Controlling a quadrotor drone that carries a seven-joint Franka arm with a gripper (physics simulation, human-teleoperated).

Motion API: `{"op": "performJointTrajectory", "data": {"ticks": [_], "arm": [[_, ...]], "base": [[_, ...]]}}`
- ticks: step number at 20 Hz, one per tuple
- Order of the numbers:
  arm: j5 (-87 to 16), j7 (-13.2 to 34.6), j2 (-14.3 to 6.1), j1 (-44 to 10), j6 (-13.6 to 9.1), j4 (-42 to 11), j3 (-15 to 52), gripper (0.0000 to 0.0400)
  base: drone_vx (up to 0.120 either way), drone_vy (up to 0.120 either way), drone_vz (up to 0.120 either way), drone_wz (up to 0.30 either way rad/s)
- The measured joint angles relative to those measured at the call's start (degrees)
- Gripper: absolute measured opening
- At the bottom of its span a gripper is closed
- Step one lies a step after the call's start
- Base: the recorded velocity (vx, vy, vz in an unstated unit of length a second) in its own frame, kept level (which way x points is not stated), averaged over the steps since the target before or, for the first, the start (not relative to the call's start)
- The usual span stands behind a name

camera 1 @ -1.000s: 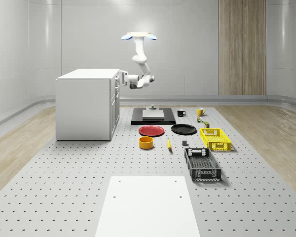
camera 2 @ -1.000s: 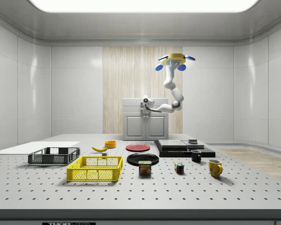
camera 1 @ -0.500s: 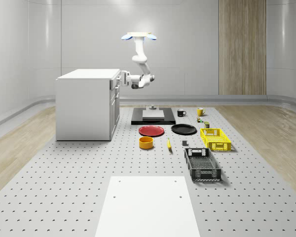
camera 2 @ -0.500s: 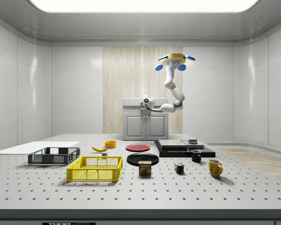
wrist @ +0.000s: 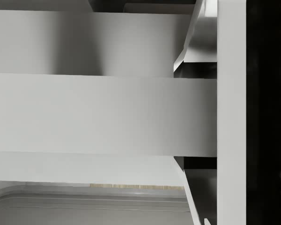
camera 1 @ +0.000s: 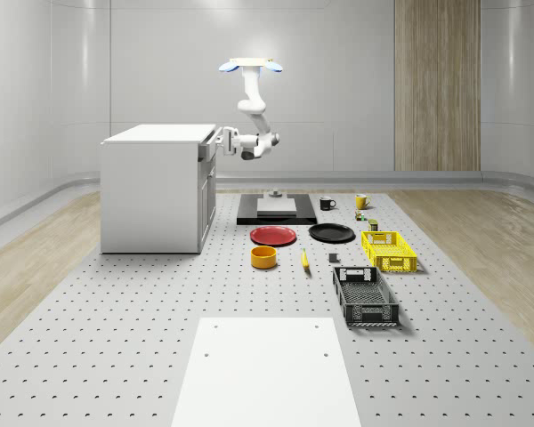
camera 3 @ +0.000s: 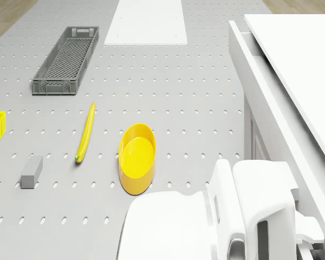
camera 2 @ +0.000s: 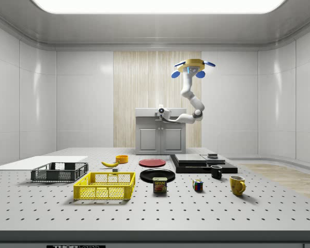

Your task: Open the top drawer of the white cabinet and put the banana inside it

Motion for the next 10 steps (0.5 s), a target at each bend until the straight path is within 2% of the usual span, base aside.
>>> {"op": "performJointTrajectory", "data": {"ticks": [1,4,5,6,7,10], "arm": [[-0.47,0.42,-0.28,-0.43,-0.54,-0.03,-0.34,0.0136],[-2.41,2.43,-1.1,-1.62,-2.19,-0.08,-1.6,0.0143],[-2.85,0.92,-1.07,-1.97,-2.78,-0.4,-2.25,0.0141],[-3.72,-1.62,-0.52,-2.35,-3.45,-1.09,-3.1,0.0217],[-5.53,1.24,-1.13,-2.48,-3.72,-0.85,-3.79,0.0223],[-6.96,2.3,-2.11,-3.42,-5.49,-0.42,-5.33,0.0161]], "base": [[0.0,0.0,0.0,0.0],[0.0,0.0,0.0,0.0],[0.0,0.0,0.0,0.0],[0.0,0.0,0.0,0.0],[0.0,0.0,0.0,0.0],[0.0,0.0,0.0,0.0]]}}
